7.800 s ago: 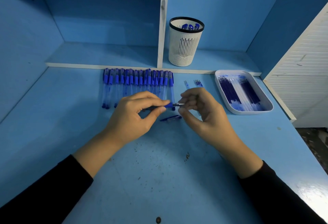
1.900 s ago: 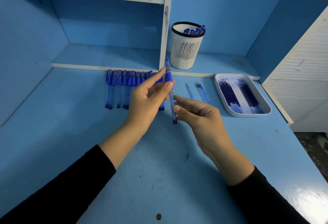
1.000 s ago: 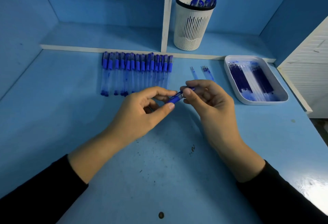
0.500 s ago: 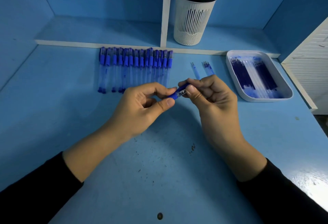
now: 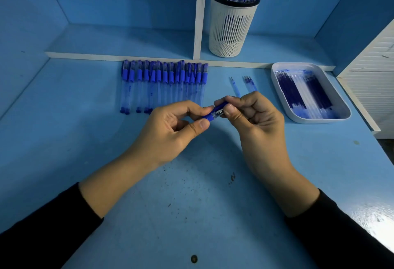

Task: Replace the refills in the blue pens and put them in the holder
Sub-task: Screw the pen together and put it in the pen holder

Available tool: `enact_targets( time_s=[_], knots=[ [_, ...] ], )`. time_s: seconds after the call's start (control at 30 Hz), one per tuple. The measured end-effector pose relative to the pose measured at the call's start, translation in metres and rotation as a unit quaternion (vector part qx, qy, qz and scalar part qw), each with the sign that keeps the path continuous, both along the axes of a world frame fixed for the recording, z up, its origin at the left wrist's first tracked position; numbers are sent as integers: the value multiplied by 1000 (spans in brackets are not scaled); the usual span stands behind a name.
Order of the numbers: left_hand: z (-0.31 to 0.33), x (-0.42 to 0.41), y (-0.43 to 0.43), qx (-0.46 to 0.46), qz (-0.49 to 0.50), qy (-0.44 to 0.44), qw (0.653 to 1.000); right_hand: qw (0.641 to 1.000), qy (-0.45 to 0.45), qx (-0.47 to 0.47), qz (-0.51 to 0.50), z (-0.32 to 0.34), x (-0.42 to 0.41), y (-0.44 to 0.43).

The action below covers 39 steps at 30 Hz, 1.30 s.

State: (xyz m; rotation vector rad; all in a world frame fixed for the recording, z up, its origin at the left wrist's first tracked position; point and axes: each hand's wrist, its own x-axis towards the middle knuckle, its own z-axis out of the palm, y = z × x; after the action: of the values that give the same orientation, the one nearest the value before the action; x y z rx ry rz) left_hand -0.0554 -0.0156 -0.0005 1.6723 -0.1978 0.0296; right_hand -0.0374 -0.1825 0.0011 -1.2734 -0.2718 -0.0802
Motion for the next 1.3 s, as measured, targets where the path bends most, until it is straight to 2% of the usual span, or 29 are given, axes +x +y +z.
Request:
enact_targets(
  time_s=[0.77, 0.87, 1.0, 1.2, 1.3],
  knots=[
    [-5, 3, 3, -14, -16, -5, 1000, 999, -24, 14, 36, -5, 10, -1],
    [-5, 2, 4, 34, -51, -11, 998, 999, -27, 29, 23, -1, 17, -8],
    [-5, 2, 4, 53, -46, -19, 997, 999, -24, 9, 21, 4, 23, -11],
    [1, 3, 7, 40, 4, -47, 998, 999, -4, -1, -45, 11, 27, -18],
    [3, 6, 11, 63, 32, -76, 995, 995, 16, -84, -57, 8, 28, -24]
  ],
)
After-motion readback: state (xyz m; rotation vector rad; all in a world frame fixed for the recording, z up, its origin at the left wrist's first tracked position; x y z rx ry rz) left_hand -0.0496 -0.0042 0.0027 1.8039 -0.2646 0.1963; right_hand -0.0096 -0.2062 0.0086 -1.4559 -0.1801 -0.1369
